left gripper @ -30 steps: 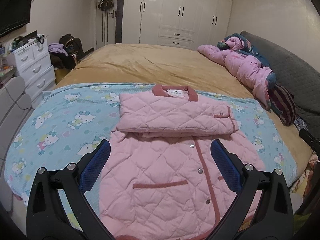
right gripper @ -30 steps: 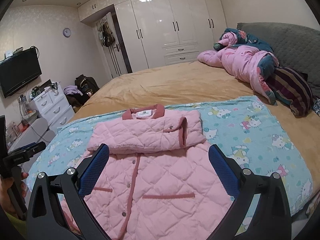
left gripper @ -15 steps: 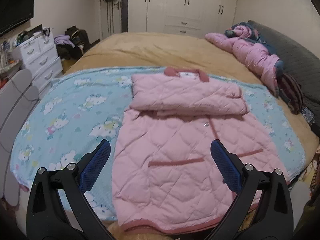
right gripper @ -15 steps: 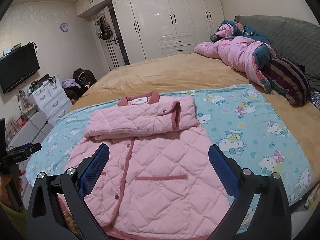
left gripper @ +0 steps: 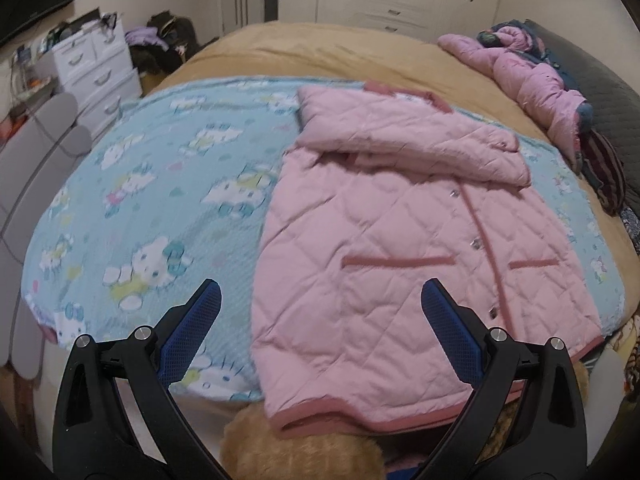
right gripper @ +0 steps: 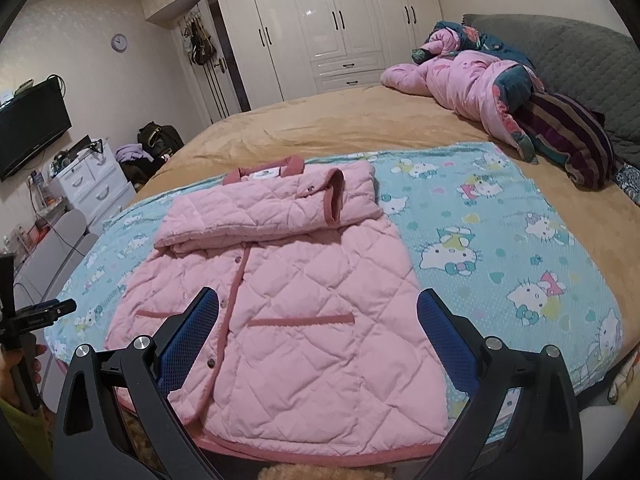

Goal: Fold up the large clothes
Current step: 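Move both tools down to the jacket hem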

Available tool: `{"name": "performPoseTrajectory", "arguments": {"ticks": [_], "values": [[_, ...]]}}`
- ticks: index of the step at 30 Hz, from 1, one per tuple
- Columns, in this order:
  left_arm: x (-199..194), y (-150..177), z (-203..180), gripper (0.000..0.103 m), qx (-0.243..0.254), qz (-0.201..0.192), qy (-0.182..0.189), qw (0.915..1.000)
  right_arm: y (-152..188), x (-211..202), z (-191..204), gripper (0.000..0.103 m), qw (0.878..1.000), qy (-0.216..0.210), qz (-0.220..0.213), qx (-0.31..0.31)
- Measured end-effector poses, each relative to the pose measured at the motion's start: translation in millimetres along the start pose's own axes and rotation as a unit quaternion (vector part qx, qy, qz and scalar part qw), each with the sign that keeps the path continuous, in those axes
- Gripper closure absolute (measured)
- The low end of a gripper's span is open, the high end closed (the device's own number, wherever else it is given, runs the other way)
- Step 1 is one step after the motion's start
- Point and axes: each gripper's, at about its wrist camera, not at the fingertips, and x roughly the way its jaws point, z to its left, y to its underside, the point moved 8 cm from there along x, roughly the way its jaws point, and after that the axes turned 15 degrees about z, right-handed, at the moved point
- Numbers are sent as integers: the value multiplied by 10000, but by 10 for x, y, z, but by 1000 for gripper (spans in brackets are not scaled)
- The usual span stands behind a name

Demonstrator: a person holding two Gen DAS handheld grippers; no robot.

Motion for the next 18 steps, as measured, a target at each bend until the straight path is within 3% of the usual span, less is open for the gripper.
{"name": "performPoseTrajectory", "arguments": {"ticks": [10,18], "values": [[375,353,366,9,-338,598,45,9976,237,166,-152,4,9996,55,265,80],[661,585,412,9,-501,1043,277,9929,477,290,-372,4,9983,213,510,190]]}}
